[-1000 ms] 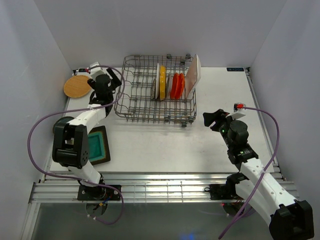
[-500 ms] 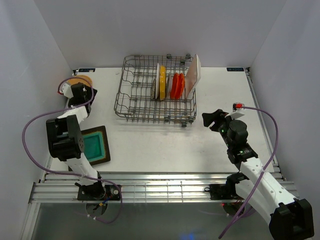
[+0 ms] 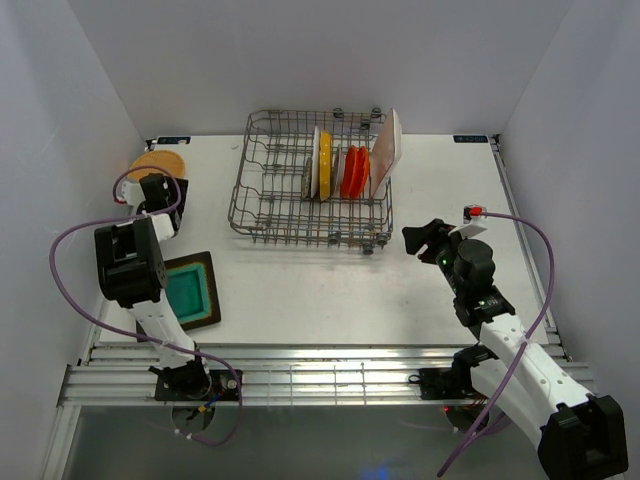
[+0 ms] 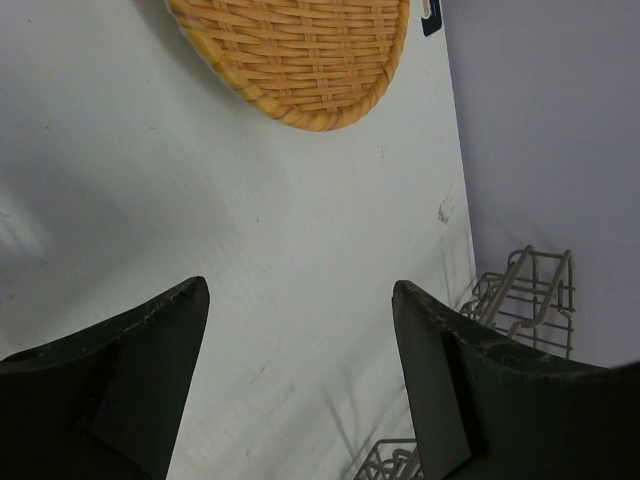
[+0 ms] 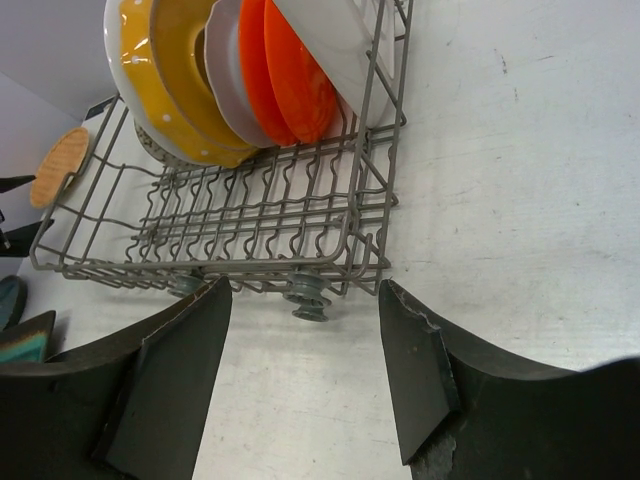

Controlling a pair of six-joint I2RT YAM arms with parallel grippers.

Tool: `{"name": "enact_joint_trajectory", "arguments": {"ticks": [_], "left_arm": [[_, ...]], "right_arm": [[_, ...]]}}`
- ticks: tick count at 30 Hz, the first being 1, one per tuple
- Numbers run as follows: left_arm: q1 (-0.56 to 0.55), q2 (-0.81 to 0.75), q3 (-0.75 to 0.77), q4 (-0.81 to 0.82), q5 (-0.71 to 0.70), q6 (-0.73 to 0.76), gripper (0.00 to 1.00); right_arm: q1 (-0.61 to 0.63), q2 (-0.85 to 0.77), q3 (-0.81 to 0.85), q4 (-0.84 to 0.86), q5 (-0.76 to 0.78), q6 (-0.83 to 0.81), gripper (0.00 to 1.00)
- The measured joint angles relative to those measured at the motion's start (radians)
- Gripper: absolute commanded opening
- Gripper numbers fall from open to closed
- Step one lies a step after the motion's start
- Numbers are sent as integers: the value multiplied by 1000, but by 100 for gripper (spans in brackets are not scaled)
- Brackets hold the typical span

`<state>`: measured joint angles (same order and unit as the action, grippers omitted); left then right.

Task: Load the plates into the dish rack
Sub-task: Pick up the plate from the corner of the board.

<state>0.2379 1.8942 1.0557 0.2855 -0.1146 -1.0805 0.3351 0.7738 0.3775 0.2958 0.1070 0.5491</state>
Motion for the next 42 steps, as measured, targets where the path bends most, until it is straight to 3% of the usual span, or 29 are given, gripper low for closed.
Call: {"name": "enact_joint_trajectory", "arguments": {"ticks": [18, 34, 39, 42], "left_arm": [[47, 175, -3, 248, -65, -188, 79], [47, 373, 189, 359, -123, -294, 71], [47, 410, 234, 366, -142, -304, 62], [47, 439, 262, 370, -144, -310, 47]], "right_arm": [[0, -54, -72, 104, -21, 45, 64], [0, -61, -99, 142, -58, 97, 63], [0, -64, -99, 142, -57, 97, 63], [0, -71, -99, 142, -54, 97, 64]]}}
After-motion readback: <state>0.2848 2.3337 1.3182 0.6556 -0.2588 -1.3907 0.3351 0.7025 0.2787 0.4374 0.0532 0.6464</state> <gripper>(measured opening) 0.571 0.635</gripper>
